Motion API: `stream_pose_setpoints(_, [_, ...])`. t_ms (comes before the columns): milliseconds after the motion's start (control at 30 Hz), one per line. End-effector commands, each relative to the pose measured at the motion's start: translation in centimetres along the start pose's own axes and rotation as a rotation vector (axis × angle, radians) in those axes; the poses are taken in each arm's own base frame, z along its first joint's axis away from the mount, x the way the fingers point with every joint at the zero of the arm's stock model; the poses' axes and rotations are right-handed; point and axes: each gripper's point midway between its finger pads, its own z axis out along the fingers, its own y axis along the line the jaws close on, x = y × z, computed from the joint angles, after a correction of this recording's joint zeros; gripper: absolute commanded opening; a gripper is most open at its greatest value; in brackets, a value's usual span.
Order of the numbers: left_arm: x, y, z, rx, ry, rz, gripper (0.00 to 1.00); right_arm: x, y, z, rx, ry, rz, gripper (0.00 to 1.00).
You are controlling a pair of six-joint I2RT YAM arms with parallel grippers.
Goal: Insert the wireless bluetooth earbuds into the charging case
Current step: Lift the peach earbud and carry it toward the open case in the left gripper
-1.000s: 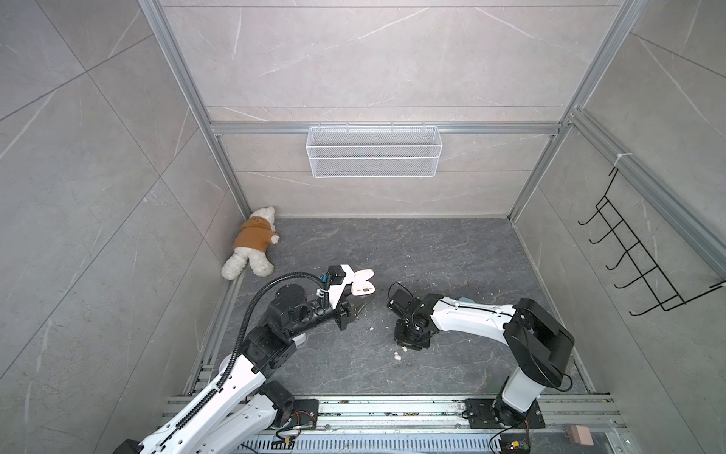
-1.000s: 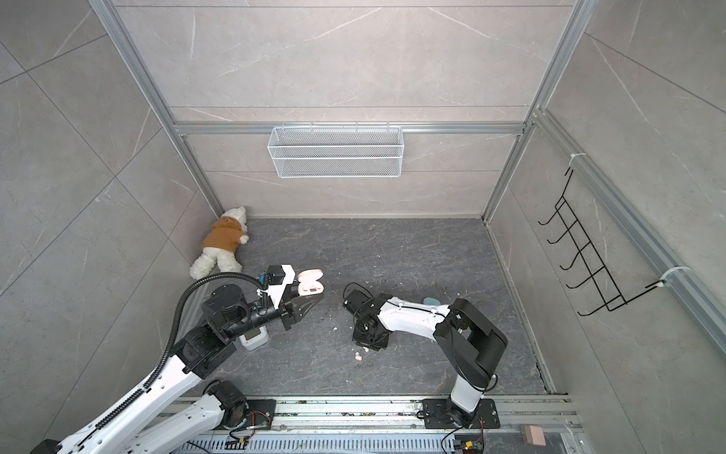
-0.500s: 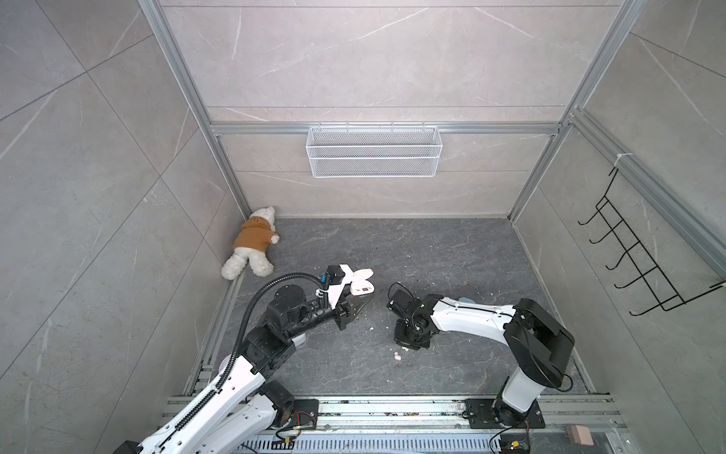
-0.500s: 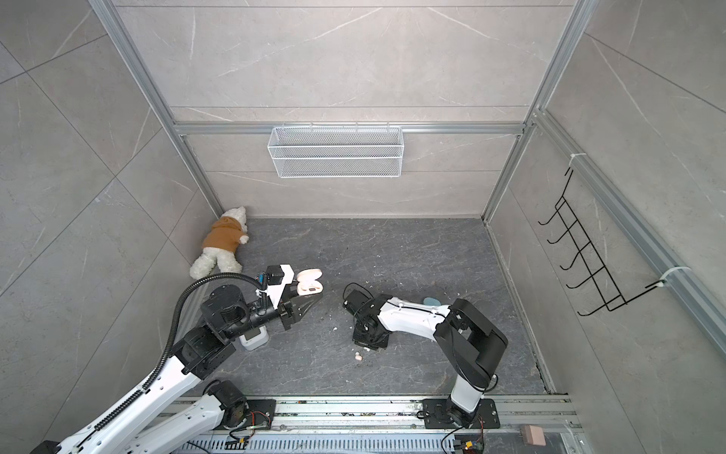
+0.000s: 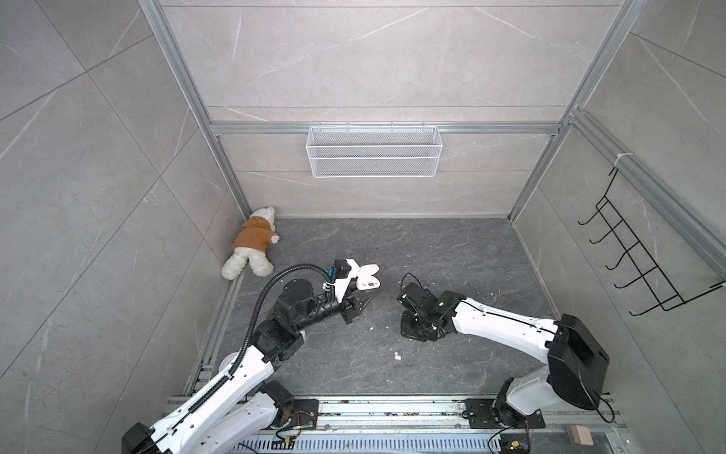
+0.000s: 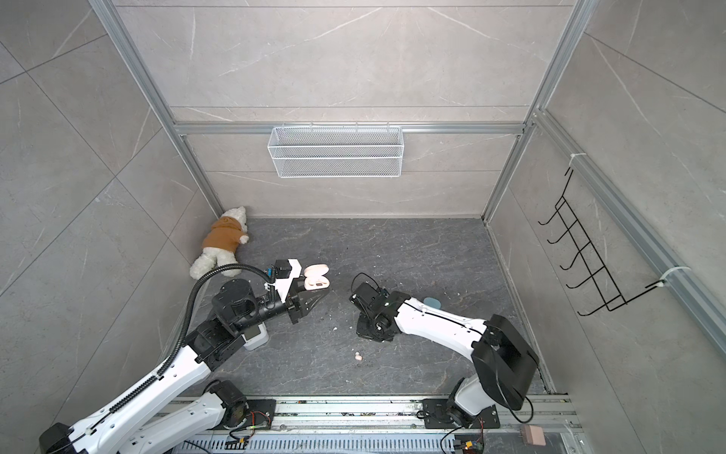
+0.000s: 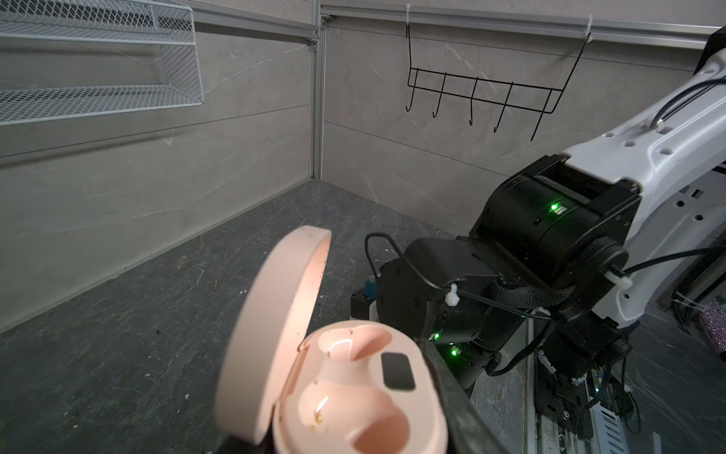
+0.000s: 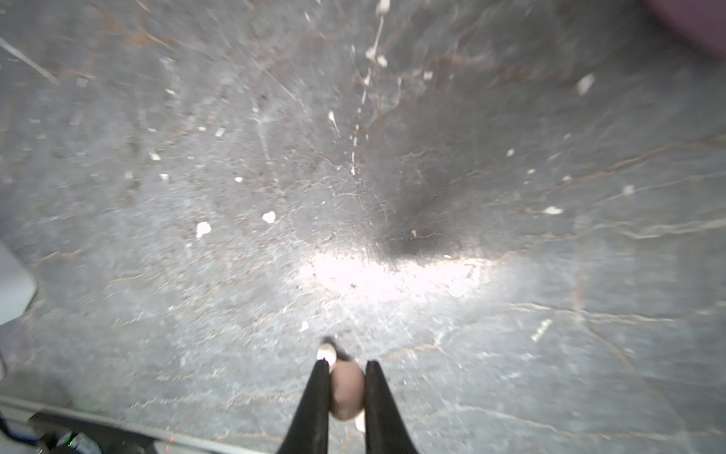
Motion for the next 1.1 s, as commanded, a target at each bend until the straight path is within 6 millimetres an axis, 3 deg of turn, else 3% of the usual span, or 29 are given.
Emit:
stream_pose_setpoints(0, [-3.3,-0.7,0.4,0.055,-0.106,0.017,0.01,-1.8,0.2,-4.4,-0.036,-0.084,-0.052,0.14])
stream_pose_setpoints(400, [-6.0,-1.7,3.2,0.187,-0.175,0.036,0.01,-6.7,0.2,-18.9,-0.246,-0.314,-0.157,0.15])
stream_pose_setpoints(700, [-7.3,-2.4,6.3,0.327,-0.224,0.042,0.01,-7.6,1.8,-28.2,-0.392,-0.460,-0.292,0.15])
stream_pose_setpoints(900, [-7.2,-3.7,8.1,0.409,-0.227,0.043,0.01,-6.7,3.7,-32.1,-0.539,-0.510,-0.370,0.15])
stream_pose_setpoints(1067, [-7.4,-5.1,8.7,0.465,-0.228,0.047,0.01,-5.6,5.3,-33.5,-0.656,-0.495,-0.424,0.15])
